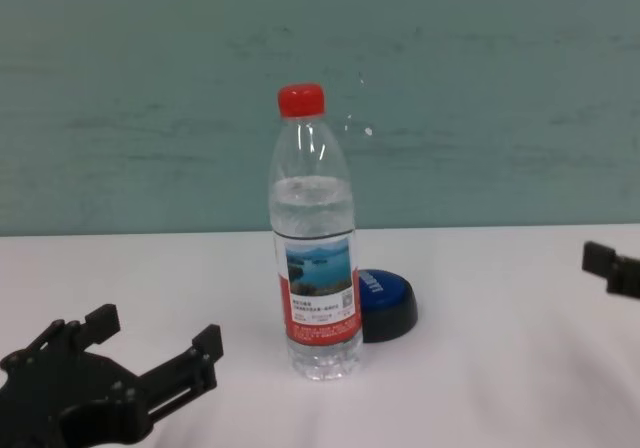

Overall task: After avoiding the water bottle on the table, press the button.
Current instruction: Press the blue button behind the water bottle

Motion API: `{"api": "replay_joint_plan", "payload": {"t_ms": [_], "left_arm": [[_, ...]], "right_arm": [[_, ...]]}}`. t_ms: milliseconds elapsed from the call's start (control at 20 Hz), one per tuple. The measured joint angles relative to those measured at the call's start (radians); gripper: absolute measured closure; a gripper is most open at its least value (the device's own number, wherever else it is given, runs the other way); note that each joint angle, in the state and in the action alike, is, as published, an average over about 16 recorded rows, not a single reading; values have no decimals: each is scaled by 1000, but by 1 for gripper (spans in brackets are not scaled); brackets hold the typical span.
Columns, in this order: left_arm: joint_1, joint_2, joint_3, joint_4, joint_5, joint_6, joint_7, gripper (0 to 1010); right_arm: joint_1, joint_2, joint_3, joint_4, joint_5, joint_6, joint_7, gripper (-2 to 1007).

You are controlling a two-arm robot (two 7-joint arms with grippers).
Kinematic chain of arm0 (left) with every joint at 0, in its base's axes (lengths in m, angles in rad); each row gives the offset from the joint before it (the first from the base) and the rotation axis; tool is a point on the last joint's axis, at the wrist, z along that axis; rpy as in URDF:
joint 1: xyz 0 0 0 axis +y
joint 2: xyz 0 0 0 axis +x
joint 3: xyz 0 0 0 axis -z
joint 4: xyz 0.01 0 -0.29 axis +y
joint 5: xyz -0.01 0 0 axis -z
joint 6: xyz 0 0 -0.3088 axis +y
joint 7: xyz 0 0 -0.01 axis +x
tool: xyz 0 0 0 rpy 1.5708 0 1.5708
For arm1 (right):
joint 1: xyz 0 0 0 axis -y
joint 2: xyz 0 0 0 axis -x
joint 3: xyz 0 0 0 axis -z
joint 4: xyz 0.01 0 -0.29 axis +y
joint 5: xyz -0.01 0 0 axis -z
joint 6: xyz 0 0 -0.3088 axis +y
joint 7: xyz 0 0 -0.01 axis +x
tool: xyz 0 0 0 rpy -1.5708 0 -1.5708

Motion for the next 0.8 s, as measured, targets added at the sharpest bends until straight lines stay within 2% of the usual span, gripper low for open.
{"api": "replay_joint_plan", "payload": {"t_ms": [450, 800], "left_arm": [[0, 0, 0, 0, 0, 0, 0, 10], [0, 0, 0, 0, 0, 0, 0, 10]], "right_arm": [[181, -49, -74, 129, -24, 22, 21, 1], [278, -79, -116, 224, -32, 23, 37, 1]]}}
